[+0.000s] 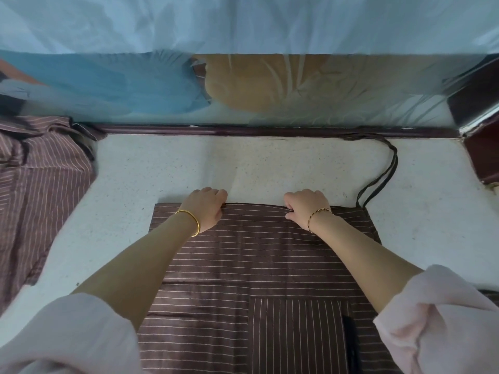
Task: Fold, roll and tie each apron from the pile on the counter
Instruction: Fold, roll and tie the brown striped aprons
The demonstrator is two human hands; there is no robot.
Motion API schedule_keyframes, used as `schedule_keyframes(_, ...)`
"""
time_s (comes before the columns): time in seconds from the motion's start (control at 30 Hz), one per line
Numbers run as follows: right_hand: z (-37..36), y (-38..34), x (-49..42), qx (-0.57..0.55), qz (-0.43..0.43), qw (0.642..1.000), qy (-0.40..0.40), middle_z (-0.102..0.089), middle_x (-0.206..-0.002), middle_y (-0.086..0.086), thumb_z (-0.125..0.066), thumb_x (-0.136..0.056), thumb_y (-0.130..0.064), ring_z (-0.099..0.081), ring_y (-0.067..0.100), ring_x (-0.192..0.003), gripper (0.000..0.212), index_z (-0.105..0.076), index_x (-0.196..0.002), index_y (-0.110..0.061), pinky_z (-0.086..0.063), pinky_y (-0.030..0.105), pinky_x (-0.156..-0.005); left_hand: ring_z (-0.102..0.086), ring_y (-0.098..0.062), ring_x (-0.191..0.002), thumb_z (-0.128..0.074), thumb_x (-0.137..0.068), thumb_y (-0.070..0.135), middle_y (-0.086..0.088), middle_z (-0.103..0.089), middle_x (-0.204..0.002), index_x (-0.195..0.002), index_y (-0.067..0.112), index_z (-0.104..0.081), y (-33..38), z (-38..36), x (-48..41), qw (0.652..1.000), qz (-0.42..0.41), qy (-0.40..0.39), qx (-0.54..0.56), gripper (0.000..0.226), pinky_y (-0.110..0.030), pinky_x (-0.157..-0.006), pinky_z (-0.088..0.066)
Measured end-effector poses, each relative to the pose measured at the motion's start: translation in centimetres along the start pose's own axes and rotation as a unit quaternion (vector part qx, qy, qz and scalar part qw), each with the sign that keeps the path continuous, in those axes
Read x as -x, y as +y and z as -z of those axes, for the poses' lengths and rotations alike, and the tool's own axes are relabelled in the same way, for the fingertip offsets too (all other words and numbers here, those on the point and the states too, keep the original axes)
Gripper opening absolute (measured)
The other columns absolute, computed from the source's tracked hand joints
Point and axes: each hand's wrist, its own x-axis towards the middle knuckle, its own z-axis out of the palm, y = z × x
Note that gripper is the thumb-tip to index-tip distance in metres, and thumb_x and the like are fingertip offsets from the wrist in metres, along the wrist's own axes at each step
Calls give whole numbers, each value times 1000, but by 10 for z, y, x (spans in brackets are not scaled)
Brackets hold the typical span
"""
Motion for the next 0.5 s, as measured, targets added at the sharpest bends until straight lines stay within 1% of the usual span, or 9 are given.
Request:
schedule_keyframes(0.07,-1,1,0,-1,-17,1000,-6,-48,-74,-6,-46,-97,-32,-49,19,-79,12,-45,-95,-20,-36,31,-83,-43,-15,-80,-38,-97,23,-1,-57,-95,-106,16,-46,0,-1,1,1000,5,4,-22,14,-26,-75,-39)
schedule_keyframes(0.17,-5,6,4,19,-54,998,7,-59,-84,-3,-44,-97,-39,-52,19,-80,24,-52,-107,-19,-37,34,-88,-42,-17,-82,-39,-97,23,-2,-56,-96,-108,15,-46,0,-2,2,998,40,-6,-50,16,-28,-79,-41)
schedule_keyframes(0.27,-8,15,11,23,-78,995,60,-65,-94,-2,-45,-95,-43,-51,21,-100,29,-54,-111,-20,-36,37,-89,-49,-20,-91,-43,-95,24,-2,-56,-98,-111,15,-47,2,1,-1,993,98,-28,-60,19,-32,-86,-44)
schedule_keyframes(0.33,-8,22,19,30,-91,991,89,-65,-95,-2,-45,-94,-40,-49,23,-105,28,-54,-110,-20,-36,39,-89,-51,-20,-94,-47,-93,25,-2,-57,-99,-113,15,-48,5,5,-5,987,126,-38,-90,22,-33,-88,-43)
schedule_keyframes(0.4,-8,29,26,29,-111,988,99,-64,-94,-1,-44,-91,-34,-49,23,-104,26,-56,-109,-19,-36,39,-89,-50,-21,-96,-48,-91,25,-2,-56,-101,-113,15,-49,13,9,-11,984,131,-32,-119,24,-34,-89,-40)
schedule_keyframes(0.5,-9,37,30,33,-124,988,83,-63,-96,-1,-44,-89,-31,-48,23,-104,27,-57,-109,-18,-37,40,-91,-47,-23,-101,-43,-90,30,-4,-53,-105,-110,14,-53,40,16,-26,991,97,-12,-93,28,-35,-89,-37)
